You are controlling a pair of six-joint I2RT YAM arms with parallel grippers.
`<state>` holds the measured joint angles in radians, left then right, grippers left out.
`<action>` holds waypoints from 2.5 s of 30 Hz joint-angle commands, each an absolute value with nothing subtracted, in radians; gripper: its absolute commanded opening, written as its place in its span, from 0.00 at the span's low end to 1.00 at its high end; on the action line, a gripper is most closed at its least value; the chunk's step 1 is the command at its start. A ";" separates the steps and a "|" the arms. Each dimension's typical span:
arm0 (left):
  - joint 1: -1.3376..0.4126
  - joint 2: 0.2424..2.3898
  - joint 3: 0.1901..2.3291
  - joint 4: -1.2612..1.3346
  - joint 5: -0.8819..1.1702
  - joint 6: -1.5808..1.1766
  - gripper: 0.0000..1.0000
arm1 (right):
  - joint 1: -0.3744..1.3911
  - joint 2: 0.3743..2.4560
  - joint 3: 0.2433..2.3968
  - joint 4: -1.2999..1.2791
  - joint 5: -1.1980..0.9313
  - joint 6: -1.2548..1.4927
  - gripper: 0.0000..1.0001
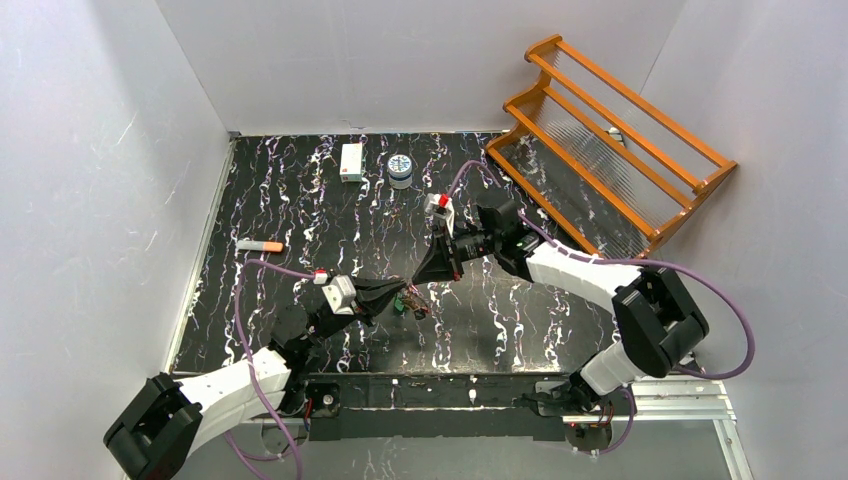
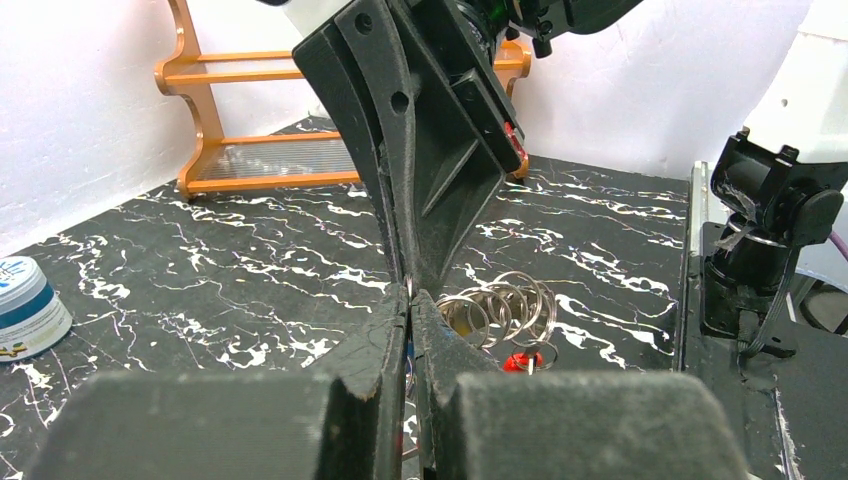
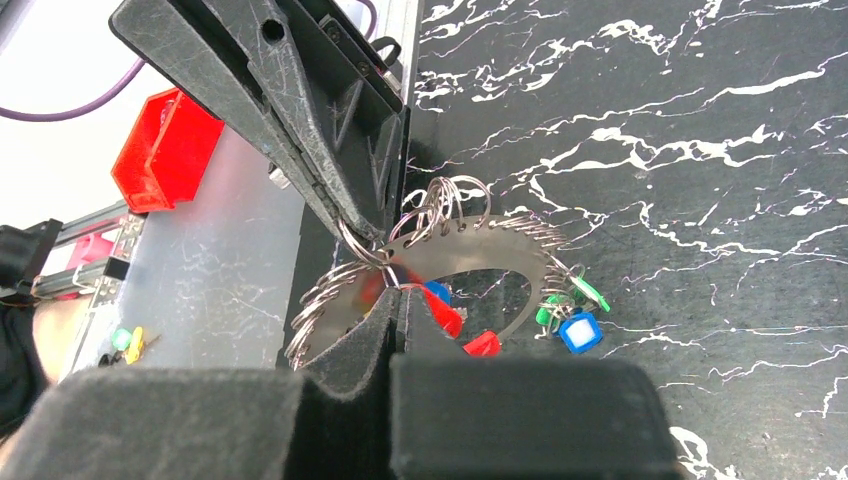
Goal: Put the keys on the keyring
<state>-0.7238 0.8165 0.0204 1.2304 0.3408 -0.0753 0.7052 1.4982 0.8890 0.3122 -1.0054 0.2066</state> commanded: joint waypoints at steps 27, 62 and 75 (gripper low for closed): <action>-0.727 0.802 0.018 1.309 0.359 -0.080 0.00 | 0.744 1.577 0.983 0.286 -0.989 0.179 0.12; -0.726 0.868 0.209 0.940 0.203 -0.031 0.00 | 0.698 1.271 0.831 0.337 -0.659 0.128 0.99; -0.683 1.157 0.516 0.757 0.099 0.109 0.00 | 0.666 1.175 0.793 0.297 -0.539 0.112 0.99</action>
